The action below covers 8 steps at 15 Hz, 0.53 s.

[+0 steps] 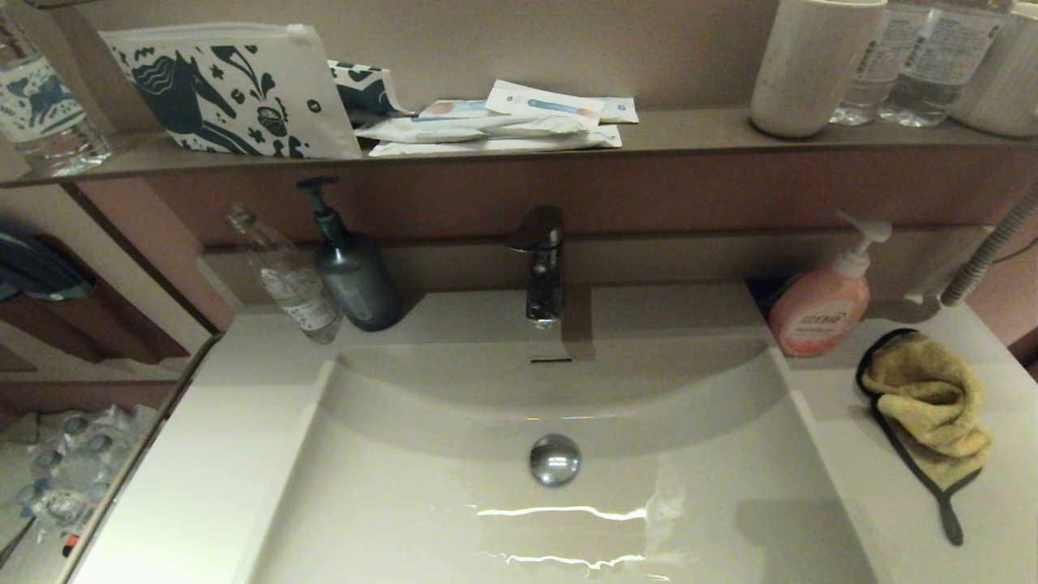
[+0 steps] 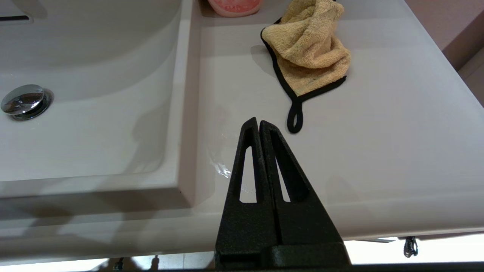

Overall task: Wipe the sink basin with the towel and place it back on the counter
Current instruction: Pick up the cloth

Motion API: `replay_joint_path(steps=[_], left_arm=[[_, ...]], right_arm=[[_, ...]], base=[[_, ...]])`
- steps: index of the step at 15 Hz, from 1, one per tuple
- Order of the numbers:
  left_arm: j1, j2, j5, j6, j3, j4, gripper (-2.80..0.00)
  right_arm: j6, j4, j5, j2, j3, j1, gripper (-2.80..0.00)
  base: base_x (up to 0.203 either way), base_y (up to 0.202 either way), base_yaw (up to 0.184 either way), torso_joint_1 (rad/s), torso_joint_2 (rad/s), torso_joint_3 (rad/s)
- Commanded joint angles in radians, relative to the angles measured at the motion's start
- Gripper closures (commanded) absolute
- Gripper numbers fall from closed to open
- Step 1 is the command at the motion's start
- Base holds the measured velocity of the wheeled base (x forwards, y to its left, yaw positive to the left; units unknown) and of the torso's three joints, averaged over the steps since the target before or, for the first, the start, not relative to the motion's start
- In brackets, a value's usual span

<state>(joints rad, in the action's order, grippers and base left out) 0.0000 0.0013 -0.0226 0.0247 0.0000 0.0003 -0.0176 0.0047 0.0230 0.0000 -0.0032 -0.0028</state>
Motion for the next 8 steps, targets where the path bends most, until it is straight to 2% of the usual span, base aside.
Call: replay_joint_path(steps=[1,8], left_arm=[[0.0,0.002,0.001,-0.006,0.0,0.0,0.0],[0.0,0.002,0.001,-0.008,0.0,0.0,0.0]], right_arm=[[-0.001,0.0,0.0,0.001,0.0,0.001,0.0],[-0.001,0.0,0.0,0.0,0.0,0.0,0.0]], base=[[0.0,0.0,0.0,0.0,0.0,0.0],[0.0,0.0,0.0,0.0,0.0,0.0]])
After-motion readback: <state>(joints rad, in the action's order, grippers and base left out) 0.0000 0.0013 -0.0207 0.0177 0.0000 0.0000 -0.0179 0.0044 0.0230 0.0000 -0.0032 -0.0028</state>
